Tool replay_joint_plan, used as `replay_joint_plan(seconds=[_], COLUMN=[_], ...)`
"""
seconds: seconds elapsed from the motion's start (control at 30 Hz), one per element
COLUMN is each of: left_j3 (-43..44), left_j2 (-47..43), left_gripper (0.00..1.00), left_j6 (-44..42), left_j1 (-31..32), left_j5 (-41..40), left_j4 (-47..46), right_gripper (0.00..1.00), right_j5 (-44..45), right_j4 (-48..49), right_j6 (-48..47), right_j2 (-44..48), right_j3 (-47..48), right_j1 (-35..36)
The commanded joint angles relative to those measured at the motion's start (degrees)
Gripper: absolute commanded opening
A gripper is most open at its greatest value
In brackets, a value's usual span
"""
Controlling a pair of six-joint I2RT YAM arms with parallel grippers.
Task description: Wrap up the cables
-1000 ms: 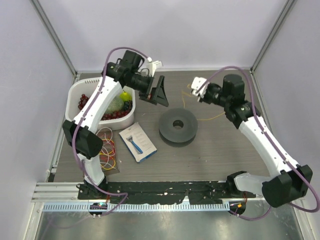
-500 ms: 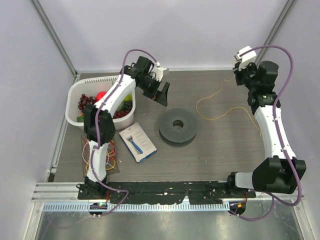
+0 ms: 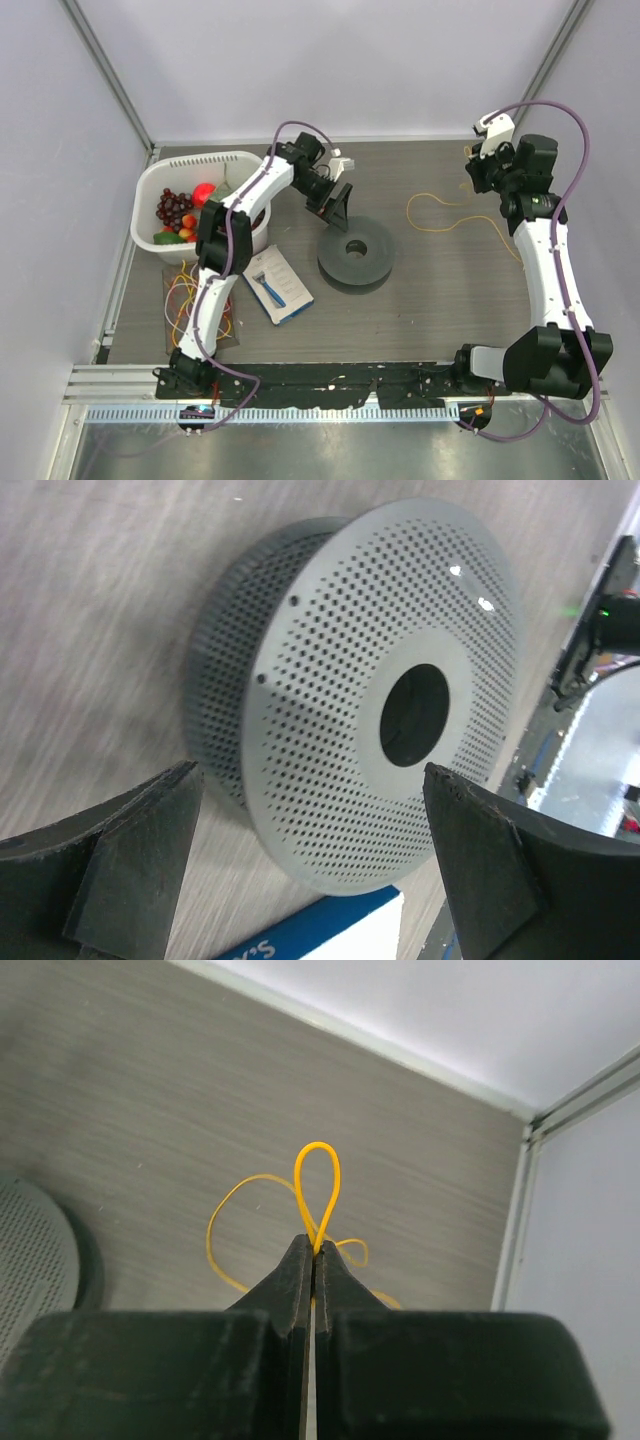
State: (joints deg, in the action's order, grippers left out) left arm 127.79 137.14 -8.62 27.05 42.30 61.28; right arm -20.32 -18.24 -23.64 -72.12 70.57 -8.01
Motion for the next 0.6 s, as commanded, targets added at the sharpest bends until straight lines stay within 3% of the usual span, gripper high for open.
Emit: replay_joint_plan(seconds=[0.0,0.07,0.3,0.43,0.57], left_j3=[-1.9,-3.3,-6.1,-7.0,-5.8], left_j2=[1.9,2.3,3.6,5.2,6.5], left_gripper=[0.91,0.88,0.77,0.65,0.43], left_j6=[-1.0,0.3,4.6,7.6,8.2], left_j1=[0.1,0.1,0.2,0.2,0.2], left_j5=[10.6,13.1,18.6,22.0,23.2], left_j4=[0.4,-1.3,-6.4,-8.9,-8.2], right_gripper=[0.01,0.01,0.01,0.01,0.01], right_j5=[-1.0,-0.8,0.0,-0.3,-0.5], right_j4=[-8.6,-14.1,-13.1,-13.6,-13.5], right_j6=[3.8,4.5,10.5,13.0,14.7], right_j2=[-1.4,-3.6,-2.5,-2.8,-2.9], right_j3=[3.4,5.1,2.0,1.5,2.0], right_j1=[-0.3,-0.3,-0.3,-0.3,-0.3])
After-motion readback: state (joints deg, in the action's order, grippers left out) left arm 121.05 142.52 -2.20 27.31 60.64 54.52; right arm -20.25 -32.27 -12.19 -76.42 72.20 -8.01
